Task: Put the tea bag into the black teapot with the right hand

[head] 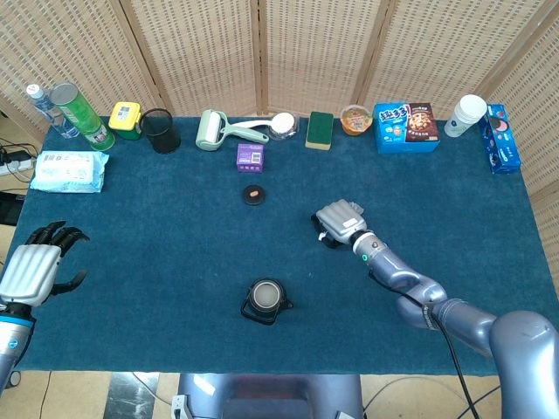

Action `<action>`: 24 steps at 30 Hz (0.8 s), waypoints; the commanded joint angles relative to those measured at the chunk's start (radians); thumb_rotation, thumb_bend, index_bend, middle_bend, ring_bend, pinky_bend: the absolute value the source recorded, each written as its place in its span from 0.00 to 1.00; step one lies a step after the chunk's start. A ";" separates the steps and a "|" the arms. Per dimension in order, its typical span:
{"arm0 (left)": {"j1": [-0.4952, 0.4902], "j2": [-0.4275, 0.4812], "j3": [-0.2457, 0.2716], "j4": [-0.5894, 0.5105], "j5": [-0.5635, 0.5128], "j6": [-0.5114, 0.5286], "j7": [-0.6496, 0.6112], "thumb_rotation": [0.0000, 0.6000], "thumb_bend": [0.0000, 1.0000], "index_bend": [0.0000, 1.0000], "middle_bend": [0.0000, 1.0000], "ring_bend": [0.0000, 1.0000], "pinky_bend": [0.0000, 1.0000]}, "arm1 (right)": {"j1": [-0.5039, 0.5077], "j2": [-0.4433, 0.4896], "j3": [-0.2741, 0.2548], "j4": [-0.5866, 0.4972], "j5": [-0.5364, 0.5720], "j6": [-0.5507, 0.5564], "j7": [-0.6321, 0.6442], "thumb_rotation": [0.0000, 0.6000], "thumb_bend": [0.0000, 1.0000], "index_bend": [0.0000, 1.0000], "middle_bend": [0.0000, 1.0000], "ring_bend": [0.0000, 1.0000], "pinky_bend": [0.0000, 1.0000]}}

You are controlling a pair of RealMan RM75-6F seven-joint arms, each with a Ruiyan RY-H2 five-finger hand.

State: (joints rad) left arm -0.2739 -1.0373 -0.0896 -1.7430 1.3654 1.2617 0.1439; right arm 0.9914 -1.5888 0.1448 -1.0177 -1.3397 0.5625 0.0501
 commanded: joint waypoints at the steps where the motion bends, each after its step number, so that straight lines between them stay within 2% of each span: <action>1: 0.000 0.000 0.001 0.000 -0.001 0.000 0.000 1.00 0.32 0.30 0.25 0.12 0.15 | -0.002 -0.005 -0.005 0.008 -0.006 0.007 0.005 1.00 0.44 0.49 1.00 1.00 1.00; 14: 0.003 0.005 0.005 -0.003 -0.004 0.009 -0.001 1.00 0.32 0.30 0.25 0.12 0.15 | -0.014 -0.033 -0.028 0.053 -0.046 0.058 0.034 1.00 0.43 0.50 1.00 1.00 1.00; 24: 0.002 0.005 0.007 0.001 -0.008 0.008 -0.005 1.00 0.32 0.30 0.25 0.12 0.15 | -0.016 -0.055 -0.045 0.085 -0.057 0.055 0.037 1.00 0.43 0.51 1.00 1.00 1.00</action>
State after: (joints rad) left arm -0.2714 -1.0327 -0.0829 -1.7420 1.3577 1.2695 0.1385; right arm 0.9753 -1.6425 0.1005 -0.9330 -1.3962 0.6182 0.0870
